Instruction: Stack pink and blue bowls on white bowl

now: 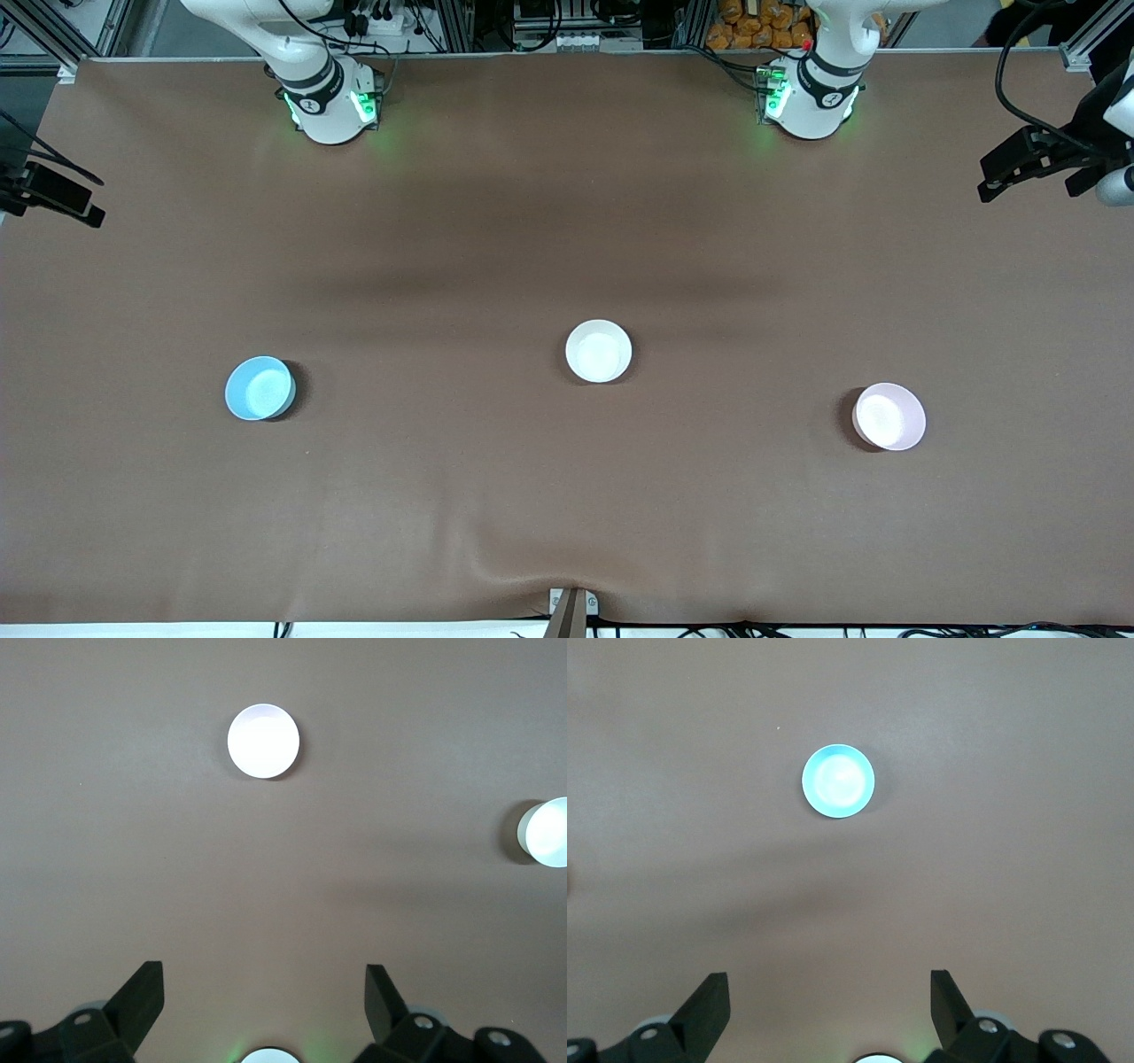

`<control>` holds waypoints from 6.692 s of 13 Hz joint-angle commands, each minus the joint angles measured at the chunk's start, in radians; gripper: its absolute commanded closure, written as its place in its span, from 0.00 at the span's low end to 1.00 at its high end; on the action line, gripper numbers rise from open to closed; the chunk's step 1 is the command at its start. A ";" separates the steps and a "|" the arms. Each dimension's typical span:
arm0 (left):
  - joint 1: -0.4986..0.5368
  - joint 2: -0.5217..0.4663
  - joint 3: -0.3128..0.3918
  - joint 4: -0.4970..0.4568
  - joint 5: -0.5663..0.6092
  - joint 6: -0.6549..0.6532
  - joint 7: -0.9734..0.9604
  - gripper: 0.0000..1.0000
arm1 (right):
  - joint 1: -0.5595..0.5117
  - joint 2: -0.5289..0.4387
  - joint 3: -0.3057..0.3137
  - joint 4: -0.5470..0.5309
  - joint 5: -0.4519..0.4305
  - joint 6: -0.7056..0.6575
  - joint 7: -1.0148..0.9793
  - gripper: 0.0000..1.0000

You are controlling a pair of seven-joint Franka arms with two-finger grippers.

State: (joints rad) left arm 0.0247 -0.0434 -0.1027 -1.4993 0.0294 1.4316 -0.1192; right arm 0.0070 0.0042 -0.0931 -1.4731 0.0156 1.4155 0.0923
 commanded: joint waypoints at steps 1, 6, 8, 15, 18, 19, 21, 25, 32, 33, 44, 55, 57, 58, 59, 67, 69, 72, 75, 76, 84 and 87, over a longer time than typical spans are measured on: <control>0.012 0.008 -0.011 0.021 0.003 -0.043 0.013 0.00 | -0.005 -0.003 0.003 0.010 -0.009 -0.012 0.007 0.00; 0.017 0.008 -0.009 0.013 -0.005 -0.046 0.016 0.00 | -0.005 -0.003 0.003 0.010 -0.009 -0.012 0.007 0.00; 0.026 0.004 -0.008 -0.013 -0.005 -0.046 0.015 0.00 | -0.007 -0.003 0.003 0.010 -0.009 -0.012 0.007 0.00; 0.038 0.002 -0.008 -0.143 -0.005 0.097 0.015 0.00 | -0.005 -0.003 0.001 0.010 -0.009 -0.017 0.007 0.00; 0.046 -0.001 -0.008 -0.281 -0.005 0.283 0.016 0.00 | -0.007 -0.003 0.001 0.010 -0.009 -0.017 0.006 0.00; 0.044 -0.001 -0.008 -0.327 -0.005 0.346 0.016 0.00 | -0.007 -0.003 0.001 0.010 -0.009 -0.017 0.006 0.00; 0.052 0.004 -0.008 -0.416 -0.005 0.481 0.016 0.00 | -0.007 -0.003 0.001 0.010 -0.011 -0.017 0.006 0.00; 0.087 0.056 -0.009 -0.576 -0.005 0.755 0.016 0.00 | -0.016 -0.006 0.000 0.010 -0.009 -0.017 0.006 0.00; 0.144 0.246 -0.008 -0.567 -0.006 0.947 0.016 0.00 | -0.016 -0.006 0.000 0.010 -0.009 -0.029 0.006 0.00; 0.147 0.276 -0.008 -0.567 -0.006 0.992 0.016 0.00 | -0.016 -0.006 0.000 0.010 -0.009 -0.029 0.006 0.00; 0.192 0.549 -0.008 -0.400 -0.032 1.119 0.001 0.00 | -0.016 -0.006 0.000 0.010 -0.011 -0.029 0.006 0.00; 0.201 0.652 -0.003 -0.337 -0.017 1.110 0.049 1.00 | -0.016 -0.006 0.001 0.010 -0.011 -0.029 0.006 0.00; 0.204 0.634 -0.002 -0.337 -0.014 1.078 0.072 1.00 | -0.016 -0.006 0.001 0.010 -0.011 -0.029 0.006 0.00; 0.205 0.595 -0.003 -0.328 -0.014 1.020 0.076 1.00 | -0.016 -0.006 0.001 0.010 -0.011 -0.029 0.006 0.00; 0.202 0.552 -0.008 -0.317 -0.014 0.970 0.075 1.00 | -0.016 -0.006 0.001 0.010 -0.011 -0.029 0.006 0.00; 0.189 0.386 -0.213 -0.188 -0.028 0.603 -0.141 1.00 | -0.016 -0.006 0.001 0.010 -0.011 -0.029 0.006 0.00; 0.184 0.386 -0.287 -0.164 -0.023 0.572 -0.309 1.00 | -0.016 -0.006 0.001 0.010 -0.011 -0.029 0.006 0.00; 0.129 0.398 -0.360 -0.153 -0.017 0.575 -0.491 1.00 | -0.016 -0.006 0.001 0.010 -0.011 -0.029 0.006 0.00; -0.021 0.453 -0.365 -0.113 -0.020 0.592 -0.589 1.00 | -0.016 -0.006 0.001 0.010 -0.011 -0.029 0.006 0.00; -0.061 0.474 -0.365 -0.113 -0.017 0.622 -0.634 1.00 | -0.016 -0.006 0.001 0.010 -0.009 -0.029 0.006 0.00; -0.230 0.640 -0.362 -0.125 0.155 0.796 -0.887 1.00 | -0.015 -0.001 0.003 0.010 -0.011 -0.029 0.006 0.00; -0.269 0.691 -0.361 -0.122 0.219 0.832 -0.941 1.00 | -0.015 0.002 0.004 0.010 -0.011 -0.023 0.006 0.00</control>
State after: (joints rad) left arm -0.2206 0.6117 -0.4685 -1.6484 0.1890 2.2479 -1.0143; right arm -0.0014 0.0043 -0.0987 -1.4722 0.0155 1.3983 0.0922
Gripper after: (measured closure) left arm 0.969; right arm 0.000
